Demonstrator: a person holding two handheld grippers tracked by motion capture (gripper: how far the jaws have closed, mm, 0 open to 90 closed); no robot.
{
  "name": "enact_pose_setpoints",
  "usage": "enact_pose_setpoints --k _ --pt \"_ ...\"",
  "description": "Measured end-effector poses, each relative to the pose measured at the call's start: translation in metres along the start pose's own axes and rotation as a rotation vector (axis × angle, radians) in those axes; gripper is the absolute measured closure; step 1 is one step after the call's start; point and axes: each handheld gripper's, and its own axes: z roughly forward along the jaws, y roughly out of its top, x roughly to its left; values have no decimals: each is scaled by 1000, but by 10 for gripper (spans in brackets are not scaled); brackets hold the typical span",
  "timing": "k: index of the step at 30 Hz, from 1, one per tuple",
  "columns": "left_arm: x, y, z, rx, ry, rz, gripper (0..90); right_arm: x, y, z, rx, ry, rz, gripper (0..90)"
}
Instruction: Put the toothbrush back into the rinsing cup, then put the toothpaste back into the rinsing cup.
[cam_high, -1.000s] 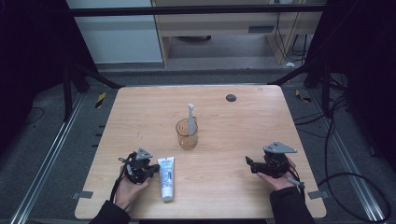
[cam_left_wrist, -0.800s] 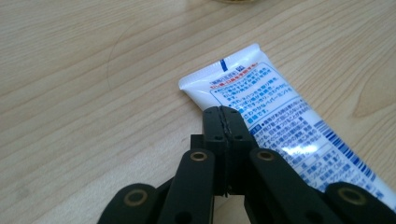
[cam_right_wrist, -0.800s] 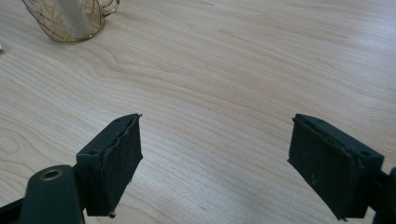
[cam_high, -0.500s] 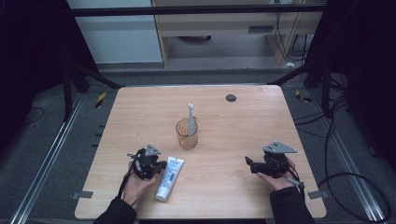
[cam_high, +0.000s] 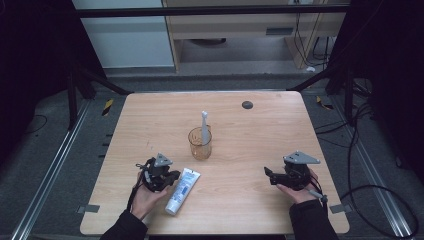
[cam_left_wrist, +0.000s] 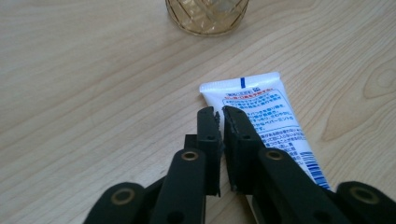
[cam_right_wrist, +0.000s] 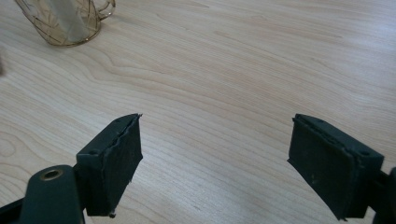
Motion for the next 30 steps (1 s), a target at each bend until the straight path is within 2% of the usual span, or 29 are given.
enact_pose_setpoints --k 4,10,19,25,30 --pt "1 4 -18 -47 -3 -16 772 -2 -1 -1 2 -9 10 174" --pt "0 7 -34 -61 8 -22 647 -5 -1 -2 8 -18 18 175" --pt "-12 6 -37 4 7 -6 444 -8 -1 -2 24 -29 25 172" --pt "-15 6 -36 30 3 -3 358 -9 -2 -2 26 -37 22 171" --pt "-18 4 -35 47 9 10 320 -9 -2 -2 34 -39 23 170"
